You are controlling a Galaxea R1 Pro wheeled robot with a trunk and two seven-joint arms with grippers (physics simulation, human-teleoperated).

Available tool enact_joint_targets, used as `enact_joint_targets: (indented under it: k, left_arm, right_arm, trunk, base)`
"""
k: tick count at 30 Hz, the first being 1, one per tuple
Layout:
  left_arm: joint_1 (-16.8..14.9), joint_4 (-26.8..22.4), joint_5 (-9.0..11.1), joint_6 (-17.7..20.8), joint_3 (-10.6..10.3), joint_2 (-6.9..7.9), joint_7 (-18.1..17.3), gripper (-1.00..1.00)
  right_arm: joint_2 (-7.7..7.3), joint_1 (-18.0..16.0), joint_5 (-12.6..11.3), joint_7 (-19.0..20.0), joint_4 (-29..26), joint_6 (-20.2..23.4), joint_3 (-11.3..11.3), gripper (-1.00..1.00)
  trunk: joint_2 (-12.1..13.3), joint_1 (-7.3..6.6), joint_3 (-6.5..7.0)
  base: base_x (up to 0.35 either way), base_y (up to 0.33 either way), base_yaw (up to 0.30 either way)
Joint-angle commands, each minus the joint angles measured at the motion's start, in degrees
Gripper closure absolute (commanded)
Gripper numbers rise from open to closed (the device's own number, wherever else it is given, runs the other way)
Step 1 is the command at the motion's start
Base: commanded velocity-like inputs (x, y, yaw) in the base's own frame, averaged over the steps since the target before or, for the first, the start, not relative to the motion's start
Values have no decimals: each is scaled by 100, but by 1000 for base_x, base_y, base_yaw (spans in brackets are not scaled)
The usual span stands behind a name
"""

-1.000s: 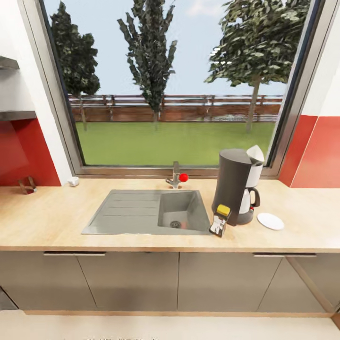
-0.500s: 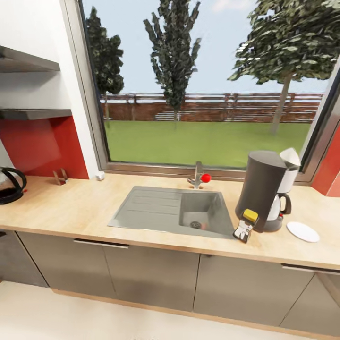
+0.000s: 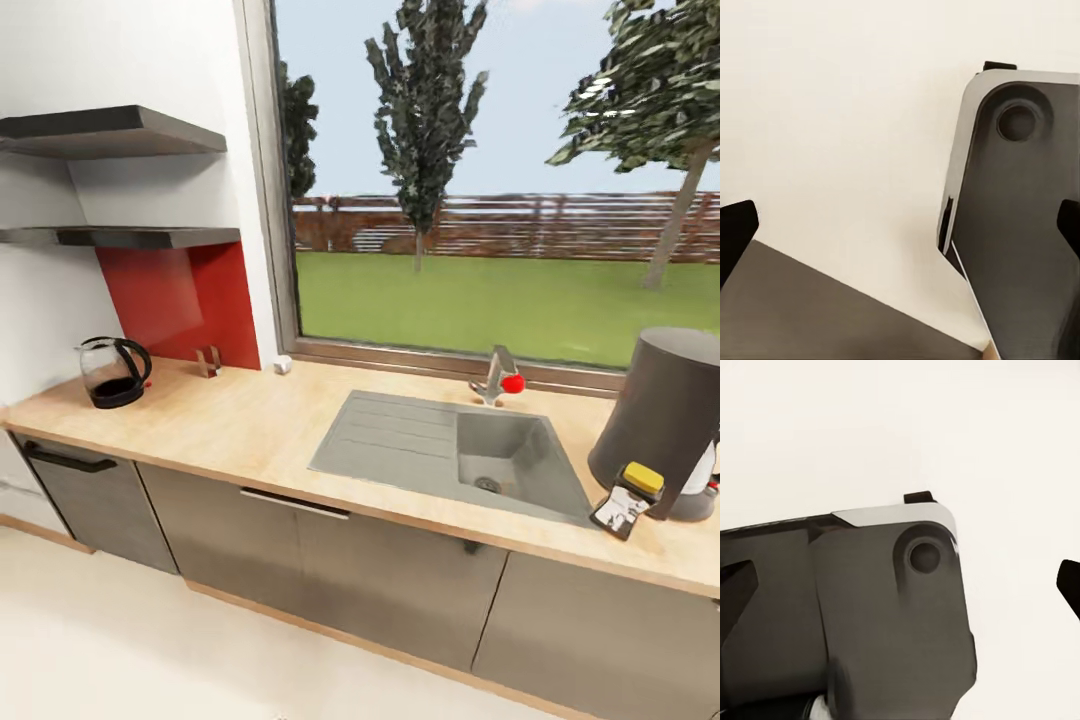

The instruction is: Set up a coffee station on the kitchen countertop: keep the coffee maker on the countertop, move the bottle of coffee from the kitchen shelf to the counter next to the coffee maker, place a paper coffee filter on top of the coffee maker, put the saucer next to the coffee maker with the coffee cup on the saucer, and place the electric kettle next to the coffee maker.

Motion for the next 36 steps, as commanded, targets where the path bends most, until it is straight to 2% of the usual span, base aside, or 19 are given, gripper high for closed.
enact_joint_targets:
  k: [1, 7, 36]
  left_arm:
    - [-5, -9, 55, -22, -13, -3, 5, -100]
    - [-5, -25, 54, -30, -13, 5, 3, -100]
    - [-5, -43, 11, -65, -13, -2, -6, -100]
  right_arm:
    - [-2, -3, -25, -5, 2, -29, -40, -100]
    - [-21, -3, -25, 3, 2, -35, -35, -100]
    - [-4, -3, -10, 21, 20, -45, -23, -100]
  trunk:
    - [-13, 4, -16]
    - [-13, 4, -29]
    - [-13, 4, -31]
  base:
    - [97, 306, 270]
    - [140, 306, 168]
    - [146, 311, 2]
